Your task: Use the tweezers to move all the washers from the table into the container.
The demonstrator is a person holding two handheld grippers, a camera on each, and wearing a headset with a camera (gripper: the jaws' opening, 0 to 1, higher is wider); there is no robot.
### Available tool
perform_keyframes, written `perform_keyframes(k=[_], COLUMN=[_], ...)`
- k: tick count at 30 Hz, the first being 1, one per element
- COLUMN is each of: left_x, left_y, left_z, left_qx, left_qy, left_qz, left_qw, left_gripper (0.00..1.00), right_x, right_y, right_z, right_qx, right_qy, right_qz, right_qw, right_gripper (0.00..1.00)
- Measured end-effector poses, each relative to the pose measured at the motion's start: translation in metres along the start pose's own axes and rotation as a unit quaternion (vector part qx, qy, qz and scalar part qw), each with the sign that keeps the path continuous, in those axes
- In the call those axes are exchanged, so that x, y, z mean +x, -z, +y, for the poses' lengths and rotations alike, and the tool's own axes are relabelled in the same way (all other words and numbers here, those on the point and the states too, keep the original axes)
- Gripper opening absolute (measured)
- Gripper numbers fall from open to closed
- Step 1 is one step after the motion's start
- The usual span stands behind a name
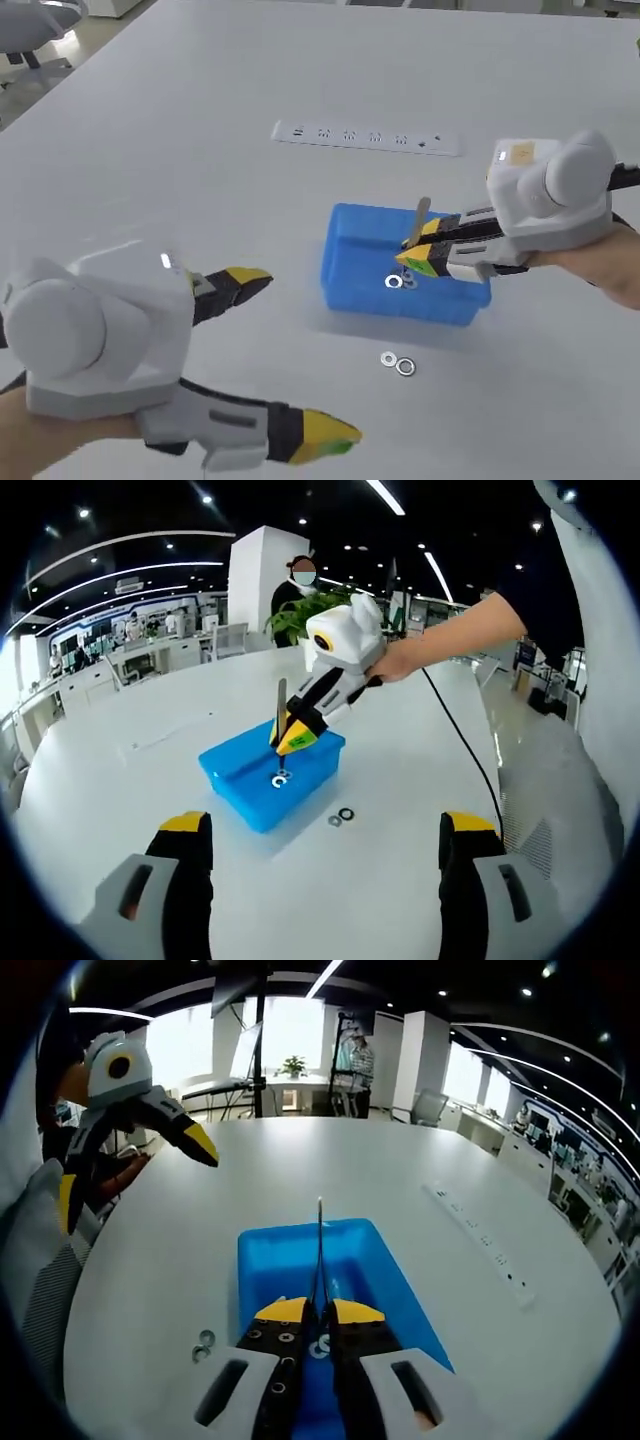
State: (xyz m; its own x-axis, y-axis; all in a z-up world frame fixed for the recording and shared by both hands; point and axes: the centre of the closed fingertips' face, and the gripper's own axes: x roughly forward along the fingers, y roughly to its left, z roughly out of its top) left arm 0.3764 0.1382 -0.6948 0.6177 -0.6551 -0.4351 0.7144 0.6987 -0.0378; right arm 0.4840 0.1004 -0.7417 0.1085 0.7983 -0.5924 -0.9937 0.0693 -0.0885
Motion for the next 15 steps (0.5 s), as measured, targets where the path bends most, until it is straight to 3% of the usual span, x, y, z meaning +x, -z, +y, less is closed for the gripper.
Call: perform_keyframes(k=[4, 7, 12, 15], left_x=[0.013, 0.027, 0.054, 0.067], left_y=[-0.031, -0.052, -0.07, -0.077], left_z=[0.024, 0.034, 0.03, 0.024], left_qx=[0.019, 0.036, 0.059, 0.104], left_qy=[0.0, 0.001, 0.026, 0.042], left_qz=[-0.023, -0.038, -0.044, -0.041], left_qw=[0.9996, 0.9986, 0.9969, 0.9929], left_gripper=[0.98, 0.89, 0.78, 0.59], right_x=[-0.003, -0.005, -0.01, -0.012], right_y=[-0.008, -0.011, -0.014, -0.015], right_z=[0.003, 0.006, 0.009, 0.012], right_qx=[-0.008, -0.014, -0.02, -0.026], right_qy=[-0.003, -0.004, -0.004, -0.006], right_qz=[-0.006, -0.006, -0.006, -0.006], right_qw=[1.0, 0.9999, 0.9998, 0.9996], right_gripper=[0.08, 0.08, 0.08, 0.08])
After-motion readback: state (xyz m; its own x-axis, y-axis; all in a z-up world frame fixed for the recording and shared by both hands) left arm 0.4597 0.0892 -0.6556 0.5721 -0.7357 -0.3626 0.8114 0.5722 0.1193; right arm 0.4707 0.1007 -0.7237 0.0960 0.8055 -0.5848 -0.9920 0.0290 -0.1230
